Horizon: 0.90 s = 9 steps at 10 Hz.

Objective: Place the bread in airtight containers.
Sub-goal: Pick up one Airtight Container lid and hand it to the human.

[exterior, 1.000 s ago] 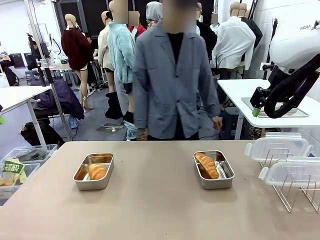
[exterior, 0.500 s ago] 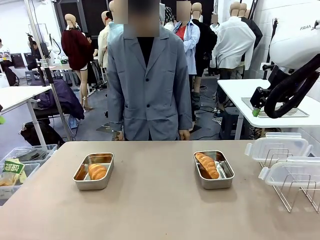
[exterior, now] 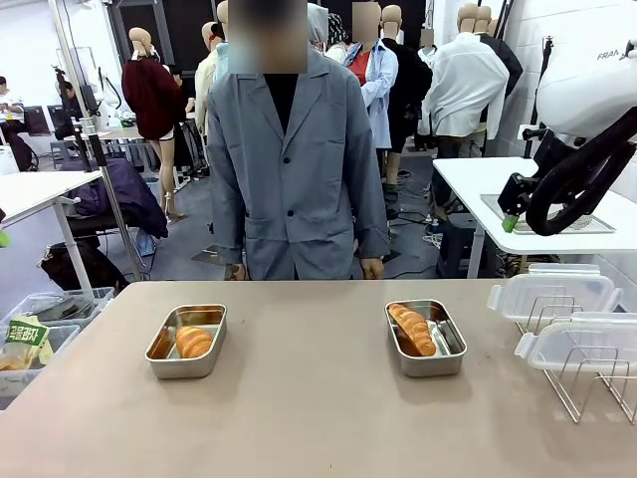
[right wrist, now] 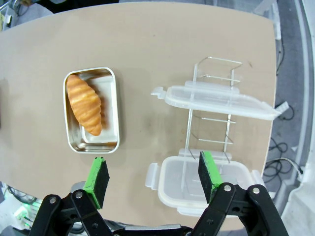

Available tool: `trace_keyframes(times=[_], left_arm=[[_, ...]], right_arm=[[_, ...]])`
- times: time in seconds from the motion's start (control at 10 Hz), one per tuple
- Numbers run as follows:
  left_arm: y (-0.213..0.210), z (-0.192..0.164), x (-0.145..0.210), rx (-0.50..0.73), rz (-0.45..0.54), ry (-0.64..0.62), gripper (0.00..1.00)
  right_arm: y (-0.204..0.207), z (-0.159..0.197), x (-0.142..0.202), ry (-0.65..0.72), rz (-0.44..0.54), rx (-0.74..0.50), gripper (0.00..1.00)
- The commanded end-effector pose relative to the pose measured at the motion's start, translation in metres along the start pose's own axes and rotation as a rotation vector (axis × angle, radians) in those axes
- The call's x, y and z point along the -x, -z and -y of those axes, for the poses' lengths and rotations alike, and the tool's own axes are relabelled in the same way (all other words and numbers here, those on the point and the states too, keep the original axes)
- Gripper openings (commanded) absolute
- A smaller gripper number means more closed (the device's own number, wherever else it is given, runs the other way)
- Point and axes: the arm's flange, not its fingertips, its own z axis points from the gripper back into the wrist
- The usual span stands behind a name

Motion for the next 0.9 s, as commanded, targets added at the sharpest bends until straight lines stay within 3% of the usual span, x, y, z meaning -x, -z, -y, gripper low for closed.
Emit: trace_keyframes(times=[0.0, 0.5, 0.8], left_arm=[[-0.001, 0.000, 0.002, -0.026, 0.003, 0.000, 0.89], [-0.001, 0.000, 0.002, -0.026, 0.003, 0.000, 0.89], [-0.001, 0.000, 0.002, -0.026, 0.003, 0.000, 0.89]], right_arm=[[0.003, -0.002, 0.001, 0.004, 0.013, -0.011, 0.91], [0.000, 0.000, 0.000, 0.000, 0.000, 0.000, 0.91], [-0.016, 0.010, 0.013, -0.159, -0.035, 0.064, 0.91]])
